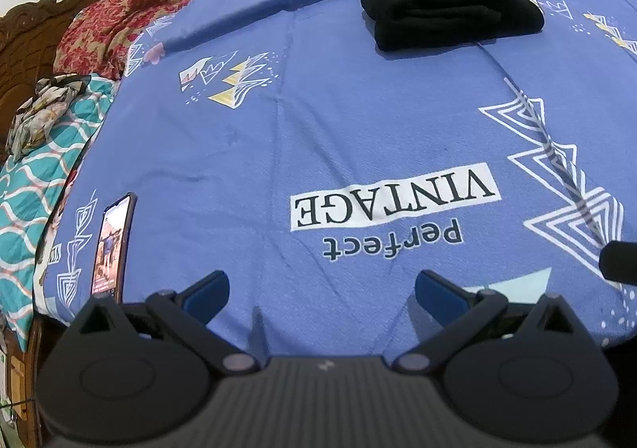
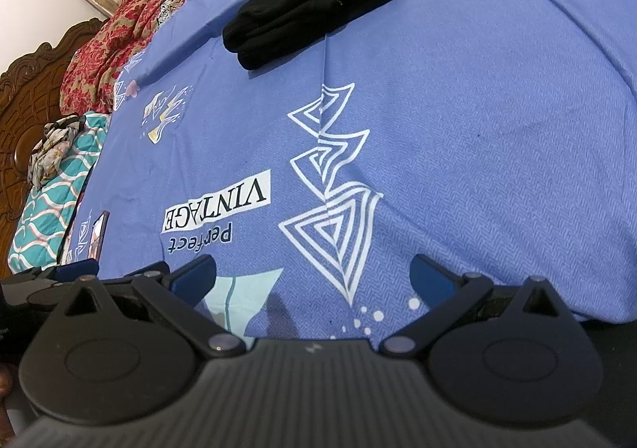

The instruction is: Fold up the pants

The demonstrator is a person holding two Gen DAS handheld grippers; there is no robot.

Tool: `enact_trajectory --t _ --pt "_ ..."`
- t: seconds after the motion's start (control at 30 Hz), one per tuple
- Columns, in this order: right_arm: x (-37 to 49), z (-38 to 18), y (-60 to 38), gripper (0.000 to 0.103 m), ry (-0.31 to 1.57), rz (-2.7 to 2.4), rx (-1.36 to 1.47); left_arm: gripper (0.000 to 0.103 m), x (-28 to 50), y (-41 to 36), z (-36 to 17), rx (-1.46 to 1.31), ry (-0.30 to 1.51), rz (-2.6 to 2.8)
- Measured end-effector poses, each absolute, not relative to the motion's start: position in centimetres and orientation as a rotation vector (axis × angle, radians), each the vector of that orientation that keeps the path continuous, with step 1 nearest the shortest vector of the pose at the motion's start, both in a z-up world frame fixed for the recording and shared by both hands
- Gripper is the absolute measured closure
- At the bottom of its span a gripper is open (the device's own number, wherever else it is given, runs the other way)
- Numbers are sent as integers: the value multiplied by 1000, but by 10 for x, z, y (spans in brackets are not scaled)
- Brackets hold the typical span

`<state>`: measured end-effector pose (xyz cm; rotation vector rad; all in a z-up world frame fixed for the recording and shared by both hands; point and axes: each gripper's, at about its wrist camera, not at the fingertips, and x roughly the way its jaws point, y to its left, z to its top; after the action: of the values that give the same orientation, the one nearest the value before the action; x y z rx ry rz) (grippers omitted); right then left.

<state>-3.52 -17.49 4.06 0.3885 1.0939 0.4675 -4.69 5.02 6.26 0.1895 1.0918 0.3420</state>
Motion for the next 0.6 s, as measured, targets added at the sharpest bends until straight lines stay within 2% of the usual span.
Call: enact_trajectory --t 0.6 --pt "-34 40 -176 0 1095 467 391 0 -45 50 59 195 1108 334"
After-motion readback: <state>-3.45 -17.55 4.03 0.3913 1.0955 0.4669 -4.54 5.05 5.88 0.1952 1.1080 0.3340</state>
